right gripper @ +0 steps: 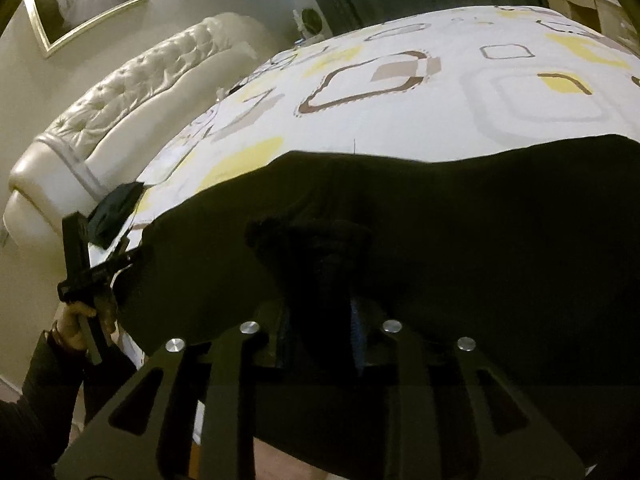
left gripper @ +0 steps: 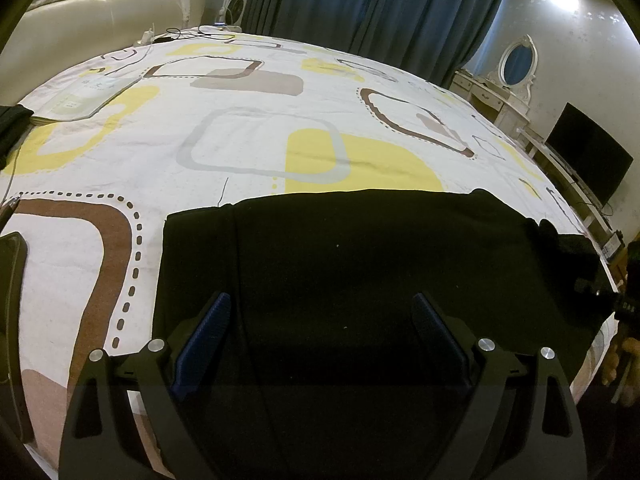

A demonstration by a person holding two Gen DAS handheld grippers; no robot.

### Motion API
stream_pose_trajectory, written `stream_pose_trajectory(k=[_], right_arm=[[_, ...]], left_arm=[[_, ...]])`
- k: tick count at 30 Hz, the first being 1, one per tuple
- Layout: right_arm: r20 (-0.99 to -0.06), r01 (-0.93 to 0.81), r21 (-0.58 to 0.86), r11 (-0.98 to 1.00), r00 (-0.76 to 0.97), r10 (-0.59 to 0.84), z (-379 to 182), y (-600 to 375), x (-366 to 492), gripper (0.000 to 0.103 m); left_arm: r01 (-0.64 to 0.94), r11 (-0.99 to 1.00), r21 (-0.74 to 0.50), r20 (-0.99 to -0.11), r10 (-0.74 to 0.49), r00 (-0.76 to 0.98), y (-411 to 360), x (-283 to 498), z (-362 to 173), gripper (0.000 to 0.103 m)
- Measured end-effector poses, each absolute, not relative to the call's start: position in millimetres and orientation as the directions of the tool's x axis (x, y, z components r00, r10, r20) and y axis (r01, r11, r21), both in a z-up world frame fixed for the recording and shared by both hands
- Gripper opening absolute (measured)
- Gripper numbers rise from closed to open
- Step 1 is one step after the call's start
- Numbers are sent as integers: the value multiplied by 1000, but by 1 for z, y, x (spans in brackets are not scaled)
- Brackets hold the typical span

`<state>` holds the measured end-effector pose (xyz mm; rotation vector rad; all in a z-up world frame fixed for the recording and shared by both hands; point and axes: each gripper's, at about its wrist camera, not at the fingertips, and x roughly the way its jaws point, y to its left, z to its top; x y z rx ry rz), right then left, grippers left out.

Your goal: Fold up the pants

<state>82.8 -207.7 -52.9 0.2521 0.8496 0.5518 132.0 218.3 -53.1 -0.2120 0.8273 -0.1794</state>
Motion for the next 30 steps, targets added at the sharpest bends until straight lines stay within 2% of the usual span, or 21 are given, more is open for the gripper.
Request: stream_pose_trajectory(k=[2,6,11,20,30], right_arm=[[-648,-370,417,830,519,557,-54,-205,81,31],[-654,-401,413,818,494,573,-54,-198,76,47],[-673,-440,359,823,489,555,-53,-185,67,60],[-714,-481,186,856,533,454,-56,-161,48,66],[-739,-481,101,871,550,389,-52,-157,37,68]], left_arm=[[76,964,-256,-709,-240,663,218,132,-53,91],[77,963,-257,-708,-242,663,218,132,-52,91],[81,962,-260,-707,-247,663,217,132,-52,91],[83,959,-269,-703,-255,664,218,132,-52,91],[47,942,-332,-683,-275,677,226,128,-49,91]])
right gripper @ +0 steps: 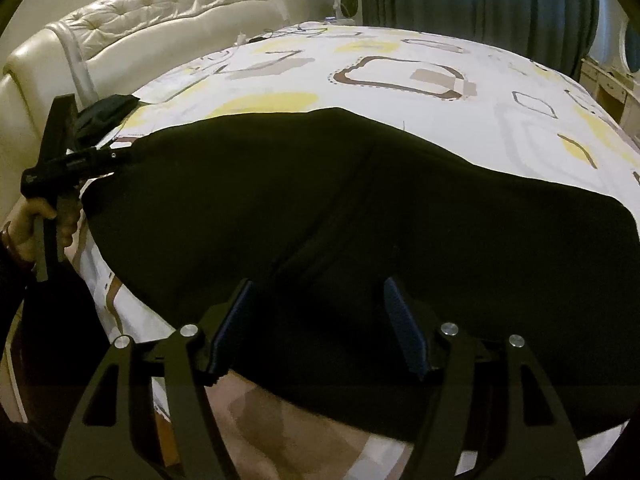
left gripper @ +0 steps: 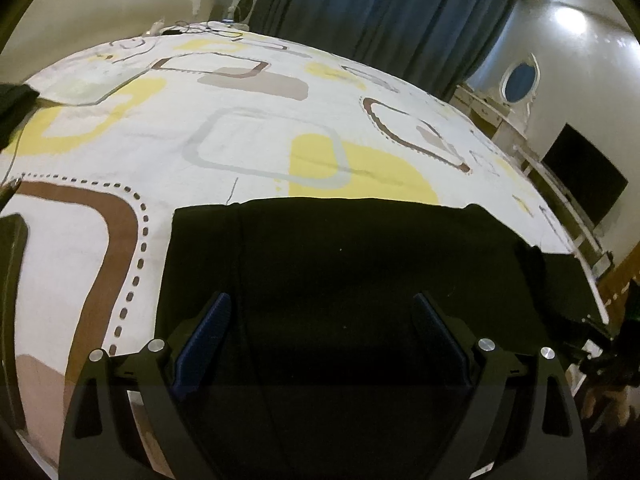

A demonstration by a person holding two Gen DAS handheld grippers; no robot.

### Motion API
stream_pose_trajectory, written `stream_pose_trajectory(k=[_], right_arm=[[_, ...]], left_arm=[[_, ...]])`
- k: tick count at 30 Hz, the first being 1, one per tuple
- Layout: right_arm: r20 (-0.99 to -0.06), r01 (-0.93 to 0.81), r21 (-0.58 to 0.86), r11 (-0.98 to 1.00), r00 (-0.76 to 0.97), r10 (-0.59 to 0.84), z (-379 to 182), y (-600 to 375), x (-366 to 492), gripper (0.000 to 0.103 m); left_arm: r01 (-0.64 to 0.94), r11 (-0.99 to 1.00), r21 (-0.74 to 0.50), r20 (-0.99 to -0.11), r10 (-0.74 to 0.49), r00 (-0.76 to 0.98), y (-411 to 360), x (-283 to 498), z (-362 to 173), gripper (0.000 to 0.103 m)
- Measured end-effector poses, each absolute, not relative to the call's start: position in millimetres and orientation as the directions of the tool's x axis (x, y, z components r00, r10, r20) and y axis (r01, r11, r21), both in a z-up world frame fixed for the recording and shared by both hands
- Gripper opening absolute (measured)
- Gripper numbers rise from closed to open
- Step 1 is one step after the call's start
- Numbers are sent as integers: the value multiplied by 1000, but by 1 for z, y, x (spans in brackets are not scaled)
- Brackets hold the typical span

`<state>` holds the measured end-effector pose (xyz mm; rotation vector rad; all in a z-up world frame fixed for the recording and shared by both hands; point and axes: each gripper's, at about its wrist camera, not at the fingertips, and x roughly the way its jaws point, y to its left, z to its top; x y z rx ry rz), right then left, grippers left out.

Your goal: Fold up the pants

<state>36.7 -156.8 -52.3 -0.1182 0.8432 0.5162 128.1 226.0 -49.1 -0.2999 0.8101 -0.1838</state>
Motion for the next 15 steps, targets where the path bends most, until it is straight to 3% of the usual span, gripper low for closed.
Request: stream_pose_trajectory(k=[3,15], right_arm=[[-728,-460,124,879,560,396,-47,-165,34,78],[-696,-413,174,894,591,408,-35,-195,30,78]], left_arm=[[24,932,-361,-673,-278,685,230,120,-45,91],[-71,854,-516,-609,-307,731,248,68,-35,91]])
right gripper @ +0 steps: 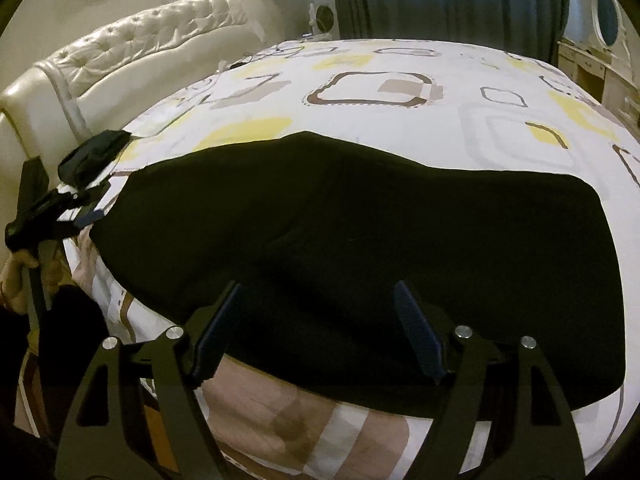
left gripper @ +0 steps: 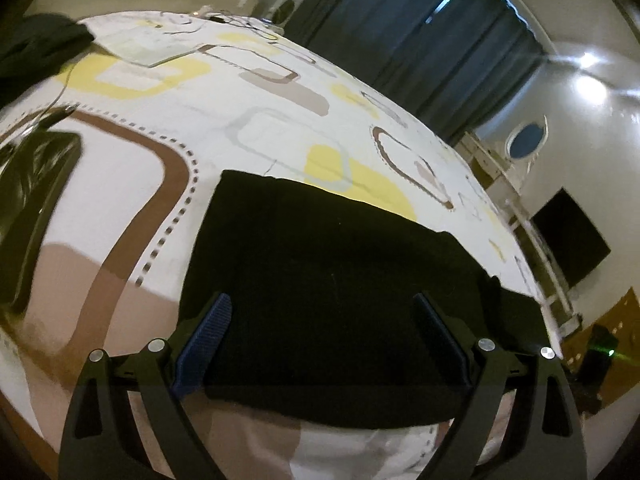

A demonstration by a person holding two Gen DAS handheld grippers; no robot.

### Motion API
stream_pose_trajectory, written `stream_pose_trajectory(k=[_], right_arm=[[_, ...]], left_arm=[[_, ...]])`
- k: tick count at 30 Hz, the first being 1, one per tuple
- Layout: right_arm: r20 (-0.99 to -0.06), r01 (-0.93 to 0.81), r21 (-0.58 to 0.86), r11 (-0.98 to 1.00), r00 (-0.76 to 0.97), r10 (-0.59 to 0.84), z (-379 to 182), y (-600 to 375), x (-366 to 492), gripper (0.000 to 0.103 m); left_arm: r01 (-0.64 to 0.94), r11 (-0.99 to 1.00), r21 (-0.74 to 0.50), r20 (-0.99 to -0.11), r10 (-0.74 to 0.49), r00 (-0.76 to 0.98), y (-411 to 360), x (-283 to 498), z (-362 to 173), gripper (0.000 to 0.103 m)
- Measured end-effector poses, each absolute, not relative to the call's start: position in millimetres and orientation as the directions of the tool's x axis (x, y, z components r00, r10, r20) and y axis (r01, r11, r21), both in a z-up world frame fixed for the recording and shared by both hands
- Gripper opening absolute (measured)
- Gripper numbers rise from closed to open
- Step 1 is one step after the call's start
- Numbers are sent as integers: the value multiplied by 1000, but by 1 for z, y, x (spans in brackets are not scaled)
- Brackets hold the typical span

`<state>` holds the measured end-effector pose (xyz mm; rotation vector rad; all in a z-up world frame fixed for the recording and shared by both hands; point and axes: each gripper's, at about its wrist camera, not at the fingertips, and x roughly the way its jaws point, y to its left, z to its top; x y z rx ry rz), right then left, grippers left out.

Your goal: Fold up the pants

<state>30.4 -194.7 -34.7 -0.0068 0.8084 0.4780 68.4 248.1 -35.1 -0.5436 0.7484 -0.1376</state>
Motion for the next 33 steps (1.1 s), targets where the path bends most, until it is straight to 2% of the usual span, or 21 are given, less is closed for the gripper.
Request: stream_pose_trajectory(k=[8,11,15,22,27,32,33], right_arm=[[-691,-419,193,888,584,426,-35,-194,30,78],[-688,-418,205,885,581,434,-35,-195,29,78],[-687,-416,215,883,579,440,-36,-195,29,78],[-688,-418,223,881,573,446,-37,-194,28,78],[-695,-417,212,884,572,436,-39,-193,29,78],[-702,-411,206,888,571,427,-41,-192,29,78],[-701,-411,204,888,572,426,-41,-191,29,78]], left_arm=[[-188,819,-542,-607,-227,762,253,48,-29,91],[-251,805,-537,-641,-196,742,252,42,-32,91],[-279,777,-565,-656,-217,723,246,38,-39,91],[-304,727,-616,-628,-219,747,246,53,-53,90],[-306,665,-682,-566,-214,796,254,61,-55,91],[-312,674,-670,-562,-186,806,251,73,-56,90],[-307,686,-660,-565,-184,804,249,75,-55,85]])
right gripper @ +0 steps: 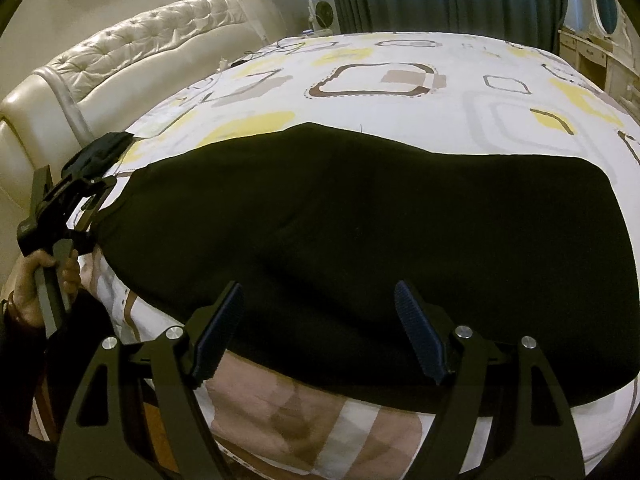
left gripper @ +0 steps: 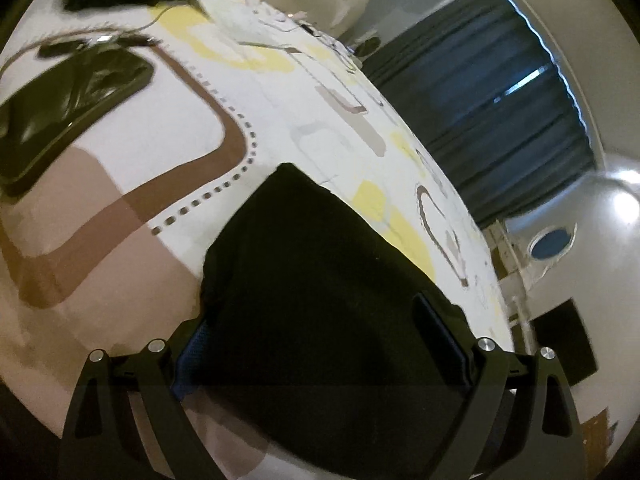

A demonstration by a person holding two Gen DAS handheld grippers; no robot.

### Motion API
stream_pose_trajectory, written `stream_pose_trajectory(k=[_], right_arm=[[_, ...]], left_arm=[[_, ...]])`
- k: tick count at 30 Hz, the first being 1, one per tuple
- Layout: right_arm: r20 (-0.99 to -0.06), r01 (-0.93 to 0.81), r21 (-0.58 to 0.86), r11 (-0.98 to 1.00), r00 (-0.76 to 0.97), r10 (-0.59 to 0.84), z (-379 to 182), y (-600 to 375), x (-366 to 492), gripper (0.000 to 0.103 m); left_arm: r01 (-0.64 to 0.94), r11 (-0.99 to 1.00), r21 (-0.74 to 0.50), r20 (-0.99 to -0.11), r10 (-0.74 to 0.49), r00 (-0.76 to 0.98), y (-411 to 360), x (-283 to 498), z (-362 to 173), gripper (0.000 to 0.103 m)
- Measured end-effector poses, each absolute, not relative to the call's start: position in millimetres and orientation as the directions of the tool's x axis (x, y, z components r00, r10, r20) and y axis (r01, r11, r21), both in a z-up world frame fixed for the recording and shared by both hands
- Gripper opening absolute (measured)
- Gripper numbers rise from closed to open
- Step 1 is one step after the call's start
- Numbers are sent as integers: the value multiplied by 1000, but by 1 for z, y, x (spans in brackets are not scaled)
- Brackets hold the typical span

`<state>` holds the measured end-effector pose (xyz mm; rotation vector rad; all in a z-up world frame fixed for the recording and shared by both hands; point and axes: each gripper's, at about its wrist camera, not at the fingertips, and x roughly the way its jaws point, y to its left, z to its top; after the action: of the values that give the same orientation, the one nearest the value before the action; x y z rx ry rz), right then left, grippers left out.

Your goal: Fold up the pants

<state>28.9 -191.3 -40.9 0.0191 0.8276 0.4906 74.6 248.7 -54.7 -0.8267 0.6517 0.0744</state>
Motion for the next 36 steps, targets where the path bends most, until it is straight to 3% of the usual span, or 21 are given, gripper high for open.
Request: stream_pose_trajectory(k=[1,2,3,4,12,20,29,36], right_arm=[[-701,-411,203,889,573,425,-40,-191,29,78],[-700,-411,203,889,573,425,-41,-192,29,78],[-699,-409,204,889,575,425,-41,-192,28,78],[-699,-409,206,889,575,426,-41,-192,28,78],[-693,-407,210,889,580,429,-40,-196,30,78],[-681,-400,212,892,594,428,-35,-202,28,78],[-663,-365,225,903,622,417,-27,-223,27,78],[-646,-306,264,915,649,403,-24,-256,28,78]], left_arm=[[-303,702,-644,-571,-177,802,247,76,-54,63],[-316,727,-609,-595,-156,788,244,77,-53,50],[-325,731,-600,-605,-149,782,245,78,-53,29],[-331,724,-605,-606,-150,781,248,78,-55,21],[-318,727,-609,-597,-157,787,250,73,-47,19],[-216,786,-579,-538,-169,826,222,83,-7,18],[-24,827,-562,-472,-297,830,151,113,30,18],[95,841,-533,-487,-396,778,82,138,32,18]])
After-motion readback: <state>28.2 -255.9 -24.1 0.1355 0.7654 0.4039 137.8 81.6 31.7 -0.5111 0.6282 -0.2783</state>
